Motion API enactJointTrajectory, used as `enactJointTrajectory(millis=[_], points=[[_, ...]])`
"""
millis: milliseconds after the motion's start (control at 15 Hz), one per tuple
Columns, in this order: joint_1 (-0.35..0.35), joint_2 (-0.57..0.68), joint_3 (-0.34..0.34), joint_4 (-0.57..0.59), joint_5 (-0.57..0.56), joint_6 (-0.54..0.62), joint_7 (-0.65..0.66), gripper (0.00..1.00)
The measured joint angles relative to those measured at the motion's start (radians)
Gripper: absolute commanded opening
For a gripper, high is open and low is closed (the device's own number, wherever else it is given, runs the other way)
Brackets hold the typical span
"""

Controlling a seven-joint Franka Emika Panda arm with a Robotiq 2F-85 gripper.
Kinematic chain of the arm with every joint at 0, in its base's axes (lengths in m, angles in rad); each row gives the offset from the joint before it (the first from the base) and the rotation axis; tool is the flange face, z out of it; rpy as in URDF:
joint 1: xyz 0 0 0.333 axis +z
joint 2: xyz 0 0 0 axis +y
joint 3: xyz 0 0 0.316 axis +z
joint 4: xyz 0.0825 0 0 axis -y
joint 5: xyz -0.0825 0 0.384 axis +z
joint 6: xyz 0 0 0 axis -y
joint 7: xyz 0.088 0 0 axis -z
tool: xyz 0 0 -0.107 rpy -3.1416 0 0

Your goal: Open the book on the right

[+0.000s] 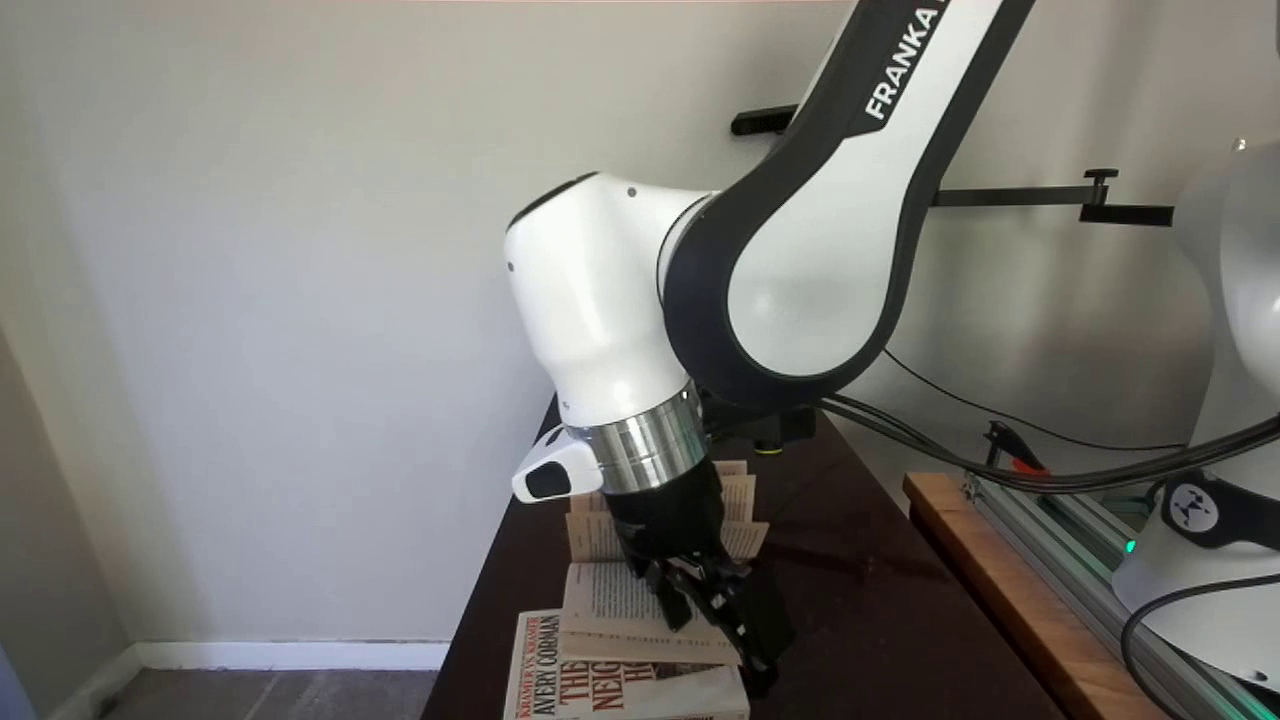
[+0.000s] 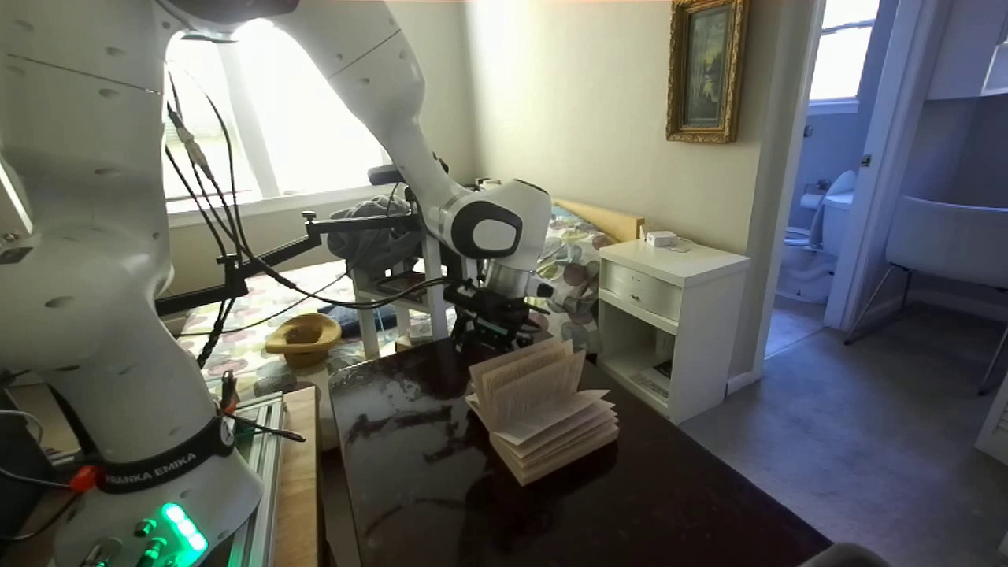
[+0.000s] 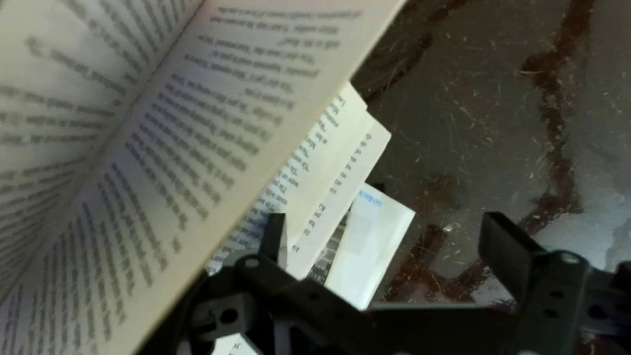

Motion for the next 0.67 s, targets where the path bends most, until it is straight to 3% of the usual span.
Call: enactJointTrajectory(millis=[667], points=[[0.004, -0.003, 0.013, -0.004, -0.06, 0.004, 0.053, 1.0]])
